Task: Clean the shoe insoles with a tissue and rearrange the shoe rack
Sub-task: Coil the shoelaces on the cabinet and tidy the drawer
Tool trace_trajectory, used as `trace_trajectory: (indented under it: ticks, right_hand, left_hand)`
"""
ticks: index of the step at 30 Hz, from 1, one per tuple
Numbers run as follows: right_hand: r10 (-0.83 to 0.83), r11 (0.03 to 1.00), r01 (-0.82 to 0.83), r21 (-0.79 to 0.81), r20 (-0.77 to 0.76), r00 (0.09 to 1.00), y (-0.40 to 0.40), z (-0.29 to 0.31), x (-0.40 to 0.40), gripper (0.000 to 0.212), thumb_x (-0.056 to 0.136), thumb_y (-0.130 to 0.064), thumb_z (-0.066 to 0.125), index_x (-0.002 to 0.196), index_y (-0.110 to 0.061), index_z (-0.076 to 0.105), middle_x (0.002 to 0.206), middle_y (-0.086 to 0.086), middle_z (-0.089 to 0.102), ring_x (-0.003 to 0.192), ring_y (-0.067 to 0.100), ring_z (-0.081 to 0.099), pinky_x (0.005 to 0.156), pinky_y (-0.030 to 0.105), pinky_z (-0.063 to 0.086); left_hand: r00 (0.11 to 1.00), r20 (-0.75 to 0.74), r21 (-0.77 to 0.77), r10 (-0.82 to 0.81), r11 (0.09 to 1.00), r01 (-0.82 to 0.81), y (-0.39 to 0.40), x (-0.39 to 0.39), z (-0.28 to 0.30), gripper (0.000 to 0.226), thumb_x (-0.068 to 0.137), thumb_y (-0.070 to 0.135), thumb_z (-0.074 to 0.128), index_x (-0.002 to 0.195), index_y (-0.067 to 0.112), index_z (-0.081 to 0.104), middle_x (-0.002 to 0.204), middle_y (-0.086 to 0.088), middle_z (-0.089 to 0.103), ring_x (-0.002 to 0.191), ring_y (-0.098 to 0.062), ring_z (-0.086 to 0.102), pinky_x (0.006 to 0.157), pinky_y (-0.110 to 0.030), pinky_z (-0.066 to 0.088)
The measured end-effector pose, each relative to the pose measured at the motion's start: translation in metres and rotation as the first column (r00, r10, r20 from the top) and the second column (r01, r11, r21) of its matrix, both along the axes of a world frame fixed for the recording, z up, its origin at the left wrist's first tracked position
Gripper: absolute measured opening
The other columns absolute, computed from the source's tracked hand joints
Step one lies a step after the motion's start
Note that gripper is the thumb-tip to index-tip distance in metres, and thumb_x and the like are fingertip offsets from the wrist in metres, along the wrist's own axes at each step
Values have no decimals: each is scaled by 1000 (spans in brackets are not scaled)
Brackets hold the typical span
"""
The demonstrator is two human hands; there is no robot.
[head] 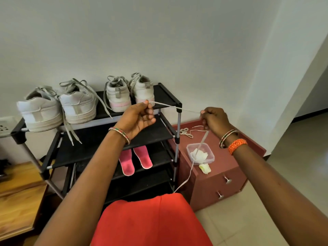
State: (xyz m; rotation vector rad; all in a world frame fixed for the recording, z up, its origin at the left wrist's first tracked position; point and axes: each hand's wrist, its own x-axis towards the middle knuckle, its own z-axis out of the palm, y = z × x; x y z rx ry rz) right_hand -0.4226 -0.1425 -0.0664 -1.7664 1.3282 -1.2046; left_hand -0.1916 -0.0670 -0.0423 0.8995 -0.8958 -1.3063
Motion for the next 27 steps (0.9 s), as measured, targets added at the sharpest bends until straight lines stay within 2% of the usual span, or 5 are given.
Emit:
trace_trajectory:
  ticks: [3,6,10,20,27]
  right_hand:
    - [265,961,-271,50,-435,860,24,7,17,25,89,-7,52,67,-12,61,61,1,57,50,7,42,51,23,33]
    - [520,843,-499,203,-544,658,52,17,39,31,92,-18,54,62,-21,57,58,-6,51,52,4,42,53,18,34]
    - [476,843,-536,-34,-415,775,59,41,51,36,96,-25,49,62,-14,54,55,-1,46,49,8,39,53,22,34]
    - [79,920,-184,-345,-297,952,41,34,36,38,95,-39,46,70,-13,58,51,-7,48,46,6,45,46,21,32]
    - [332,855,-490,-174,-541,772,84,3,53,23,98,-28,43,78,-20,52,64,-2,57,60,20,56,58,35,45]
  left_hand:
    - [932,-359,17,43,999,-40,-4,-6,6,26,99,14,40,85,5,59,69,-6,71,63,-12,70,65,-25,59]
    - [979,-201,62,15,998,-3,-5,-17,4,23,98,12,41,91,0,60,77,-10,72,70,-16,71,67,-24,59]
    - [990,118,124,-79,990,64,5,-33,0,22,96,10,46,86,-1,61,68,-13,64,60,-17,64,56,-25,58]
    - [931,-29,150,-364,919,364,26,-42,18,29,98,15,32,76,9,51,50,4,43,38,-4,37,41,-16,39]
    - [967,-221,-90,-129,990,112,21,-41,16,27,99,13,36,89,3,59,67,-4,70,59,-9,68,57,-19,56]
